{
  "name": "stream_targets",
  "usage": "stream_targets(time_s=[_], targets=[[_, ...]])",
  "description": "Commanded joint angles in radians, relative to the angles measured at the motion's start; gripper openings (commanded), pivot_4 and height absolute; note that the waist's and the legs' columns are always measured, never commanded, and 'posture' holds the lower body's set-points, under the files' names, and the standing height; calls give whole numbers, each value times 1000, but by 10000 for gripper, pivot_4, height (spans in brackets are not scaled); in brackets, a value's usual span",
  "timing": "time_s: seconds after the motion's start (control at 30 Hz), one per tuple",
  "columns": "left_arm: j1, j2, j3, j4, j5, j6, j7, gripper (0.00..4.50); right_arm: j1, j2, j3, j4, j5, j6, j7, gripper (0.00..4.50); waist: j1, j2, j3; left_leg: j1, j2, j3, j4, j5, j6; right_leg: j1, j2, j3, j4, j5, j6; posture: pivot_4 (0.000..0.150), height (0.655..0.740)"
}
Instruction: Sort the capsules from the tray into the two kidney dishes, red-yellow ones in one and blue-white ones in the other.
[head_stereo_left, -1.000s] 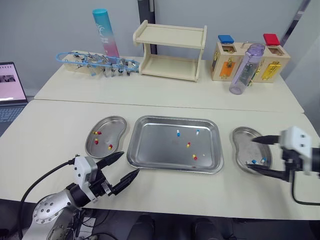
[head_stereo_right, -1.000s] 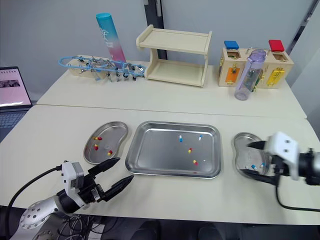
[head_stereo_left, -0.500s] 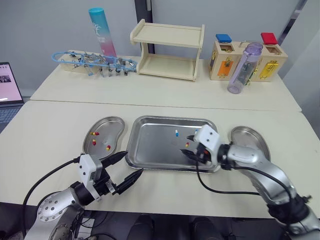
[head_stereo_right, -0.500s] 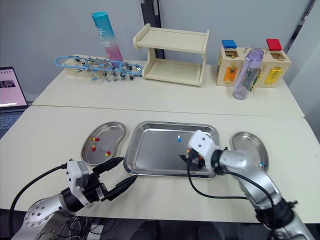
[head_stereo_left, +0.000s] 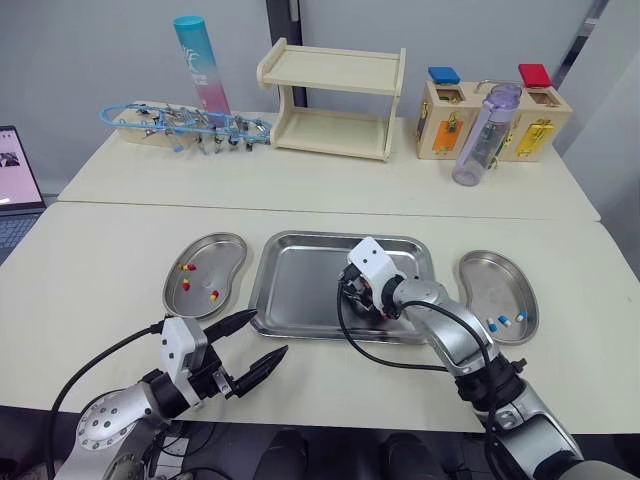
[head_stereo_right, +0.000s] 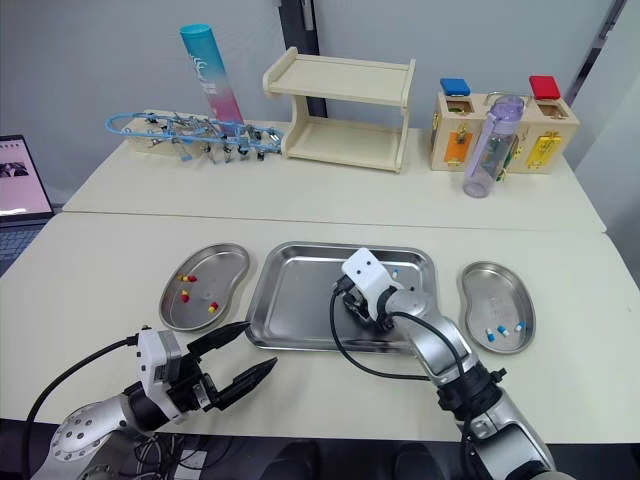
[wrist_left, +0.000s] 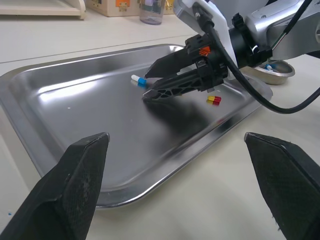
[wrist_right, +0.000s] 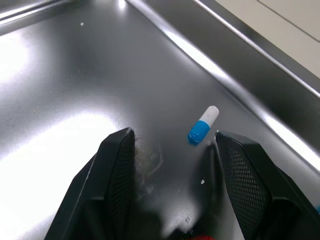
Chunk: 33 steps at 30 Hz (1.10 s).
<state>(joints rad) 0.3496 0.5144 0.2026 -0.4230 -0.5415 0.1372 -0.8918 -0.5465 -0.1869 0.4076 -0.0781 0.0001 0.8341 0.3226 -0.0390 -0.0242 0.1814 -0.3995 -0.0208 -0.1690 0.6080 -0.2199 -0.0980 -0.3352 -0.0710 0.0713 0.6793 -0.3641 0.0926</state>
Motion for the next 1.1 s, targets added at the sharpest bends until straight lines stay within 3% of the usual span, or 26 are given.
stream_targets(time_s=[0.03, 0.27, 0.4, 0.67, 0.87, 1.1], targets=[[10, -5, -5, -2, 5, -34, -11, 45000, -34, 22, -34, 36, -12, -25, -14, 28247, -4, 0, 0, 0, 0, 0, 0, 0, 0, 0, 0, 0, 0, 0, 0, 1500, 7400], [6, -13, -8, 12, 11, -51, -15, 45000, -76, 49, -60, 132, -16, -22, 5, 28247, -11, 0, 0, 0, 0, 0, 0, 0, 0, 0, 0, 0, 0, 0, 0, 1500, 7400], [-3, -13, -7, 16, 9, -52, -12, 45000, -84, 39, -42, 148, -25, -24, 38, 20237, -12, 0, 0, 0, 0, 0, 0, 0, 0, 0, 0, 0, 1, 0, 0, 1500, 7400], [2, 0, 16, 7, -4, -44, -14, 45000, -80, 30, -17, 119, -39, -48, 68, 112, -17, 0, 0, 0, 0, 0, 0, 0, 0, 0, 0, 0, 1, 0, 0, 1500, 7400], [-10, 42, 25, 11, -8, -52, -56, 45000, -53, 27, -41, 11, -13, -71, 95, 112, -18, 1, 0, 0, 0, 0, 0, 0, 0, -1, 0, 0, 1, 0, 0, 1500, 7400], [-62, 99, -6, 12, -34, -33, -149, 45000, 40, -75, -136, -303, 75, 70, 164, 112, -14, 2, 1, -1, 0, 0, 0, 0, 0, -1, 0, 0, 1, 0, 0, 1500, 7400]])
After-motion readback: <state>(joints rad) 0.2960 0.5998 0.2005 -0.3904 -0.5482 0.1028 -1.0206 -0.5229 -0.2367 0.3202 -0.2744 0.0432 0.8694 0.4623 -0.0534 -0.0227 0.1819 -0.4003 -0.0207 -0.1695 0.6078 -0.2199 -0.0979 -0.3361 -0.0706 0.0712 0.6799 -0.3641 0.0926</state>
